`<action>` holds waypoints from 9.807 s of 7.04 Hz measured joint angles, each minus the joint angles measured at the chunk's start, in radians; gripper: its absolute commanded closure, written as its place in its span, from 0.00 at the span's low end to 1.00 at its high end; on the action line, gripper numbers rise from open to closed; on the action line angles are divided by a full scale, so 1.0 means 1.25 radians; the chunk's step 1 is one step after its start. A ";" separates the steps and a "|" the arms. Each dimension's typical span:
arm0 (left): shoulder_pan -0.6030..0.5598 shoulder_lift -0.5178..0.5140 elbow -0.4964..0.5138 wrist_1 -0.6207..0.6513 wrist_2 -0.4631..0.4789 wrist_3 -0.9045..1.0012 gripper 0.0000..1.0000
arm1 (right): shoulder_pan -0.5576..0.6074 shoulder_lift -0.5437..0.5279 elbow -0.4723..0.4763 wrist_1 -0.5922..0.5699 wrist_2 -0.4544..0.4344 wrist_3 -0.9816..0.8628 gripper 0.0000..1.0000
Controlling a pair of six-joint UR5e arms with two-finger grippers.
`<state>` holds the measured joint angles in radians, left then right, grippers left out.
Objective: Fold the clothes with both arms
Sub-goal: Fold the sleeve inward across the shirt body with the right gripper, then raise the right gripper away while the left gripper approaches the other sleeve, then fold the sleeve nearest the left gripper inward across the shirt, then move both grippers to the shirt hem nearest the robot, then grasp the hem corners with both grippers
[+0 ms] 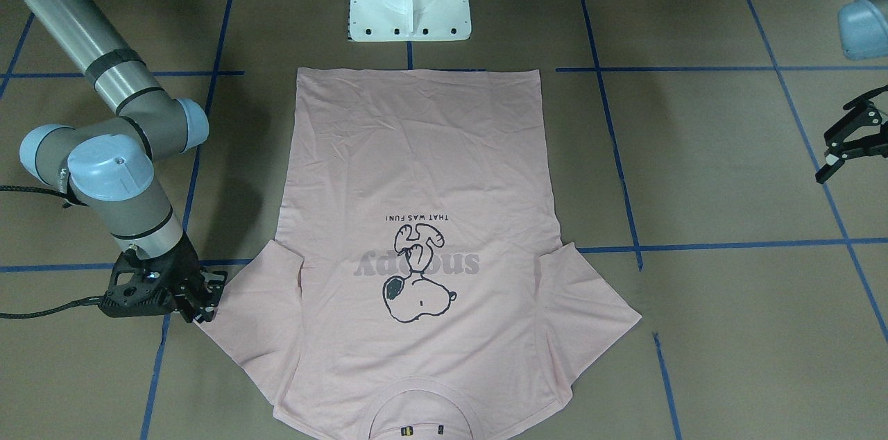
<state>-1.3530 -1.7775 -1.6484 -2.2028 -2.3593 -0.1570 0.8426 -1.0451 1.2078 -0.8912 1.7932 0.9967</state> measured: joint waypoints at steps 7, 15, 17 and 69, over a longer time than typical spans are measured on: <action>0.000 -0.001 0.002 0.001 0.000 -0.002 0.00 | -0.035 0.208 0.080 -0.343 -0.049 0.098 1.00; 0.048 -0.011 0.016 0.005 0.054 -0.143 0.07 | -0.040 0.325 -0.011 -0.360 -0.008 0.079 0.00; 0.127 -0.054 0.041 0.003 0.149 -0.309 0.27 | 0.067 0.220 0.075 -0.349 0.153 -0.108 0.00; 0.948 0.113 -0.311 0.218 0.637 -1.242 0.77 | -0.539 -0.344 0.773 -0.389 -0.274 0.662 0.18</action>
<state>-0.1674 -1.6358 -2.0372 -1.9298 -1.5631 -1.7092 0.1688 -1.4756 2.1736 -1.3776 1.4512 1.8239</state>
